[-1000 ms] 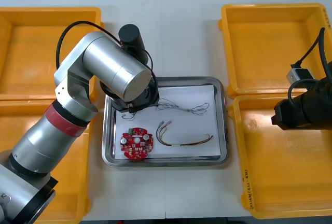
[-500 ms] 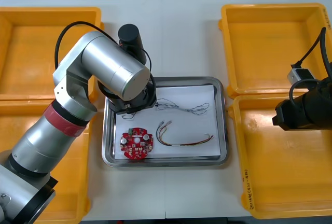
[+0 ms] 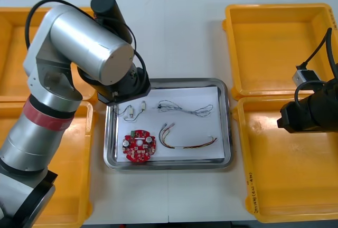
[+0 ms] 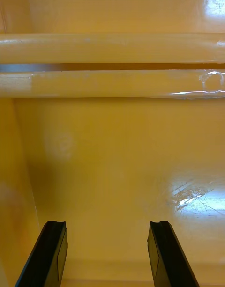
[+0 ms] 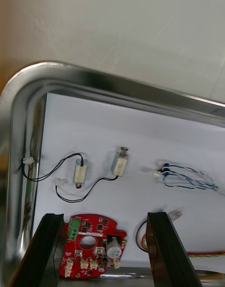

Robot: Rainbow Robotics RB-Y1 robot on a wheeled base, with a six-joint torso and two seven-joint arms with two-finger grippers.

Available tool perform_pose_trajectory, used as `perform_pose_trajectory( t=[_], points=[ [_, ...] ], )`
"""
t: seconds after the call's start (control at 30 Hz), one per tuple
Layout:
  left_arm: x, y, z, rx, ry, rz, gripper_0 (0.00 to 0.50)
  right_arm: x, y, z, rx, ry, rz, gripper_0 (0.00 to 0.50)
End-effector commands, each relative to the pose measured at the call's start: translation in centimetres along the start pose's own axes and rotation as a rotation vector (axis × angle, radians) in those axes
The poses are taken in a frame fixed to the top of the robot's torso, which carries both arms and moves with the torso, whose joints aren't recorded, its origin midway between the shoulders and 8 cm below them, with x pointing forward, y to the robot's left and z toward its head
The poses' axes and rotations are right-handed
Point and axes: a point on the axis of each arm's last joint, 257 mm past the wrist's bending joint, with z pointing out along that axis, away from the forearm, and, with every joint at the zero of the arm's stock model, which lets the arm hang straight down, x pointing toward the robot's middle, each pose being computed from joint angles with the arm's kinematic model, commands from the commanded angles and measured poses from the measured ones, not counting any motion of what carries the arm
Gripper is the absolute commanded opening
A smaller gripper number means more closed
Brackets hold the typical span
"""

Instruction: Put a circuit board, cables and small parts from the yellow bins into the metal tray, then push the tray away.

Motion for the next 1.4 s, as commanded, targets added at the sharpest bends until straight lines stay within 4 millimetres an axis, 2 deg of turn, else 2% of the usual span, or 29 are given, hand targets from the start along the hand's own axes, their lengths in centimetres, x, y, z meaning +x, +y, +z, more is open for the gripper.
perform_pose_trajectory(
  t=[0.03,0.1,0.27,0.53,1.03,1.4],
  points=[
    [-3.7,-1.2,-4.8,0.084,-0.121,0.053,0.5,-0.2,-1.8,-0.9,0.031,-0.011,0.052,0.5],
    [-4.2,-1.3,-5.8,0.11,-0.135,0.044,0.5,-0.2,-1.8,-0.9,0.031,-0.011,0.052,0.5],
    [-5.7,0.1,-7.8,0.126,-0.184,0.032,0.5,-0.2,-1.7,-0.8,0.031,-0.011,0.05,0.5],
    [-7.8,2.9,-9.4,0.094,-0.213,0.034,0.5,-0.1,-1.6,-0.8,0.027,-0.008,0.04,0.5],
    [-11.2,10.6,-11.6,0.029,-0.192,0.013,0.5,0.0,-1.1,-0.8,0.007,-0.001,0.025,0.5],
    [-14.0,17.4,-13.0,-0.052,-0.176,0.061,0.5,0.2,-0.5,-0.8,-0.014,0.006,-0.007,0.5]
  ],
)
